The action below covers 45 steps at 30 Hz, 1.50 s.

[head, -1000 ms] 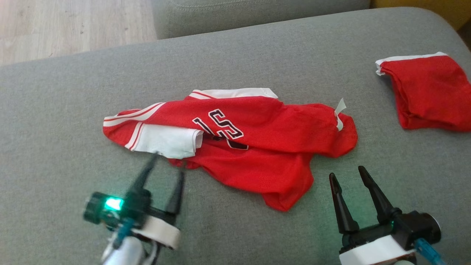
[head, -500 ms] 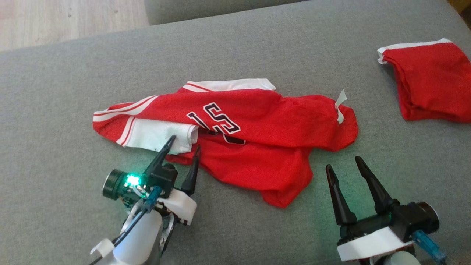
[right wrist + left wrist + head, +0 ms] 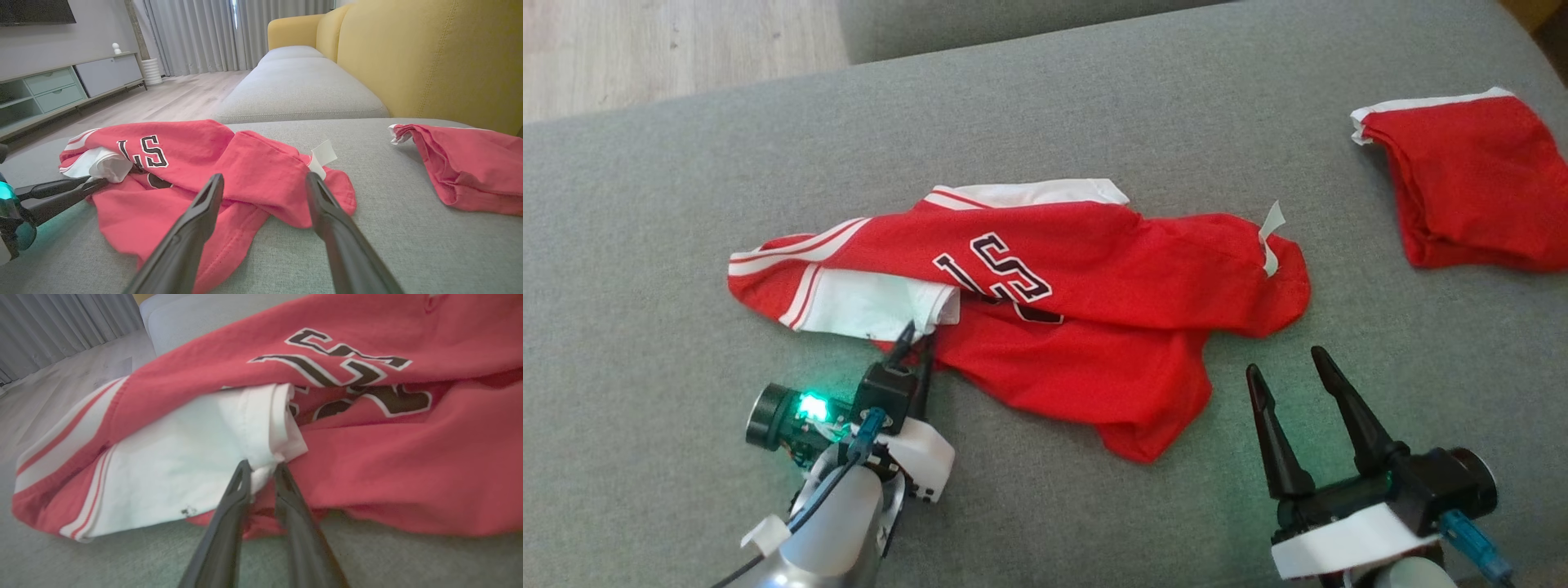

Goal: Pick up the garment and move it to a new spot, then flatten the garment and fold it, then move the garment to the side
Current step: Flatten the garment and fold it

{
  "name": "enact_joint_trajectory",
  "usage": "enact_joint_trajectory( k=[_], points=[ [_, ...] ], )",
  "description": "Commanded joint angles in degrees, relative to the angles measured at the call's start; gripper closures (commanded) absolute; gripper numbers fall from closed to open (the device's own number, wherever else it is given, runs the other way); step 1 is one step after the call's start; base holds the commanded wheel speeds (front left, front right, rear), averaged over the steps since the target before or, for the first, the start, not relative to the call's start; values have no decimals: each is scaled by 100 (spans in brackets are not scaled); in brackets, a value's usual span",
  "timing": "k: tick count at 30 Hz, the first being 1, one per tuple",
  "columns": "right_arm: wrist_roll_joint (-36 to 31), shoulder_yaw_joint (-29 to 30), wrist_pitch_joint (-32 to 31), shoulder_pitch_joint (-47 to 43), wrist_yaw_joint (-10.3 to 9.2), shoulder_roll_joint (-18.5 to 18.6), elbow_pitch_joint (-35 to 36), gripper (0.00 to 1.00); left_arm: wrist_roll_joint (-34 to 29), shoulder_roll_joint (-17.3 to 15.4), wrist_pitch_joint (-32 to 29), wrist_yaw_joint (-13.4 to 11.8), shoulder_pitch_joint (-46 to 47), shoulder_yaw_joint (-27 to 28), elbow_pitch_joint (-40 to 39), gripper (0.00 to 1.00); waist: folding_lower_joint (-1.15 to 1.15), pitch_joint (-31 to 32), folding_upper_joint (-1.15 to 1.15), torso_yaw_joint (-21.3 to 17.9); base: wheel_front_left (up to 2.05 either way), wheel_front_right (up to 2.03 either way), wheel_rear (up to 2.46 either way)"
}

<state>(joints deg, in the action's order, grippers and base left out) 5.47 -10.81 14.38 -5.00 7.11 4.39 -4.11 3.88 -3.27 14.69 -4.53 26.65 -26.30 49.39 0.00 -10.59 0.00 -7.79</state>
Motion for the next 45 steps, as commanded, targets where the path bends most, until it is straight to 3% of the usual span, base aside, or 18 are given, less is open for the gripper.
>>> enact_joint_trajectory(
  k=[1, 2, 12, 22, 33, 45],
  points=[
    [-6, -122, 62, 157, 37, 44, 159, 0, -12, -63, 30, -17, 168, 116, -92, 88, 0, 26, 0, 5, 0, 0, 0],
    [-3, -125, 62, 153, 37, 46, 158, 0, -16, -63, 30, 4, 168, 98, -70, 100, 0, 39, 0, 9, 0, 0, 0],
    [-7, -70, 62, 6, 37, 64, 137, 0, -89, -229, 30, -6, 17, 26, -670, 100, 0, 259, 0, 114, 0, 0, 0],
    [39, -123, 62, -120, 37, 31, 68, 0, -192, -1021, 30, 27, -361, 93, -1807, 100, 0, 521, 0, 228, 0, 0, 0],
    [102, -70, 62, -18, 37, -7, -232, 0, -84, -1922, -83, -19, -308, 529, -2350, 100, 0, 460, 0, 245, 0, 0, 0],
    [229, -138, 62, 378, 37, -21, -522, 0, 12, -2418, -196, 8, 37, 784, -2449, 100, 0, 281, 0, 353, 0, 0, 0]
  ],
)
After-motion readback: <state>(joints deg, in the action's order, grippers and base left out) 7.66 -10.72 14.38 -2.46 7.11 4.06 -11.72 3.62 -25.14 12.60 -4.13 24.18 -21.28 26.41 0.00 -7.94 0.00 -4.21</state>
